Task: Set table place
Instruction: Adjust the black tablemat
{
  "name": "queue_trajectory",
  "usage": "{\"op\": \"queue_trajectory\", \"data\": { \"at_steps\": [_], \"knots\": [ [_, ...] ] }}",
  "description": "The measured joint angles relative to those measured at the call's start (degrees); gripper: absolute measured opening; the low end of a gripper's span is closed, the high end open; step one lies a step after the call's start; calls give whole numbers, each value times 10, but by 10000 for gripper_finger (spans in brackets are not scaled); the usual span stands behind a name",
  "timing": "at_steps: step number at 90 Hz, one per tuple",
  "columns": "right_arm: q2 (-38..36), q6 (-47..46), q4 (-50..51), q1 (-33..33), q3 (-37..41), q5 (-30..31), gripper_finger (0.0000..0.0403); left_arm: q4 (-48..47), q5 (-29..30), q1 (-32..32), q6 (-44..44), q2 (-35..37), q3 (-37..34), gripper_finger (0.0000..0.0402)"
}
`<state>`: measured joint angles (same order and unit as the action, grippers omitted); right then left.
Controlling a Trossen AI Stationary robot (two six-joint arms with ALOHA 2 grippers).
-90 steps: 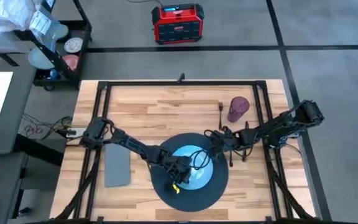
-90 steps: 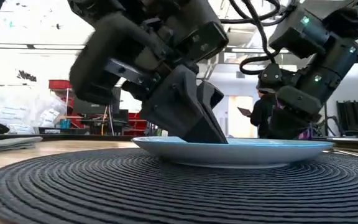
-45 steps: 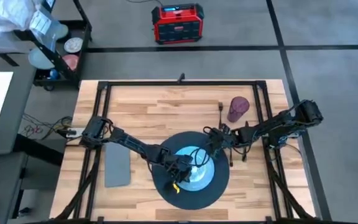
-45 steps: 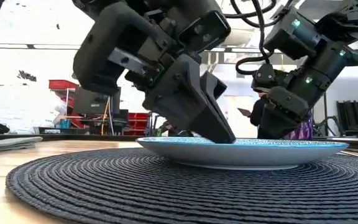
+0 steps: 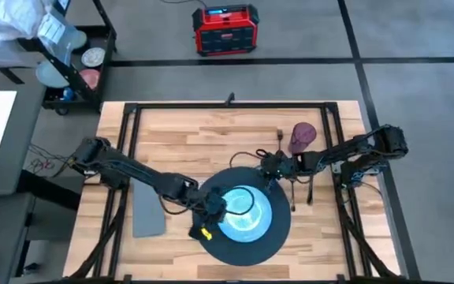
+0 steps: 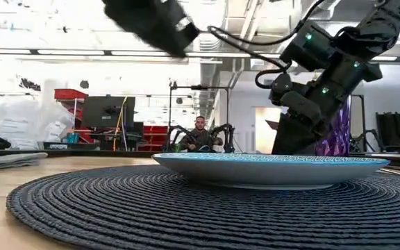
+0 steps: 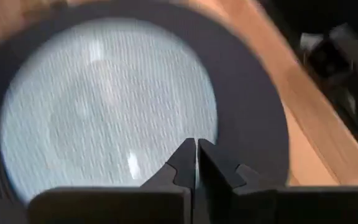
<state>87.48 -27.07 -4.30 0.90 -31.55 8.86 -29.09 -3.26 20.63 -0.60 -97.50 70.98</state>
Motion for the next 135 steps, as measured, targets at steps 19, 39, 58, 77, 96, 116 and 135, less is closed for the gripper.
{"op": "queue_trajectory", "data": {
  "at_steps": [19,39,58,77,96,116,135],
  "knots": [
    [0,1,15,4,0,-28,118,-69,6,33,-65,1,-1,0],
    [0,4,15,8,0,-31,111,-70,59,65,-72,1,-1,0],
    [0,21,-6,-3,0,4,12,-70,84,72,-72,1,-1,0],
    [0,12,0,-19,0,-14,1,-70,85,72,-76,1,-1,0],
    [16,1,4,-22,-2,-34,0,-70,85,72,-81,1,-1,0],
    [80,7,-83,7,-8,-76,0,-70,88,74,-80,1,-1,0],
    [129,43,-82,35,-56,-82,0,-71,88,76,-81,1,-1,0]
  ]
}}
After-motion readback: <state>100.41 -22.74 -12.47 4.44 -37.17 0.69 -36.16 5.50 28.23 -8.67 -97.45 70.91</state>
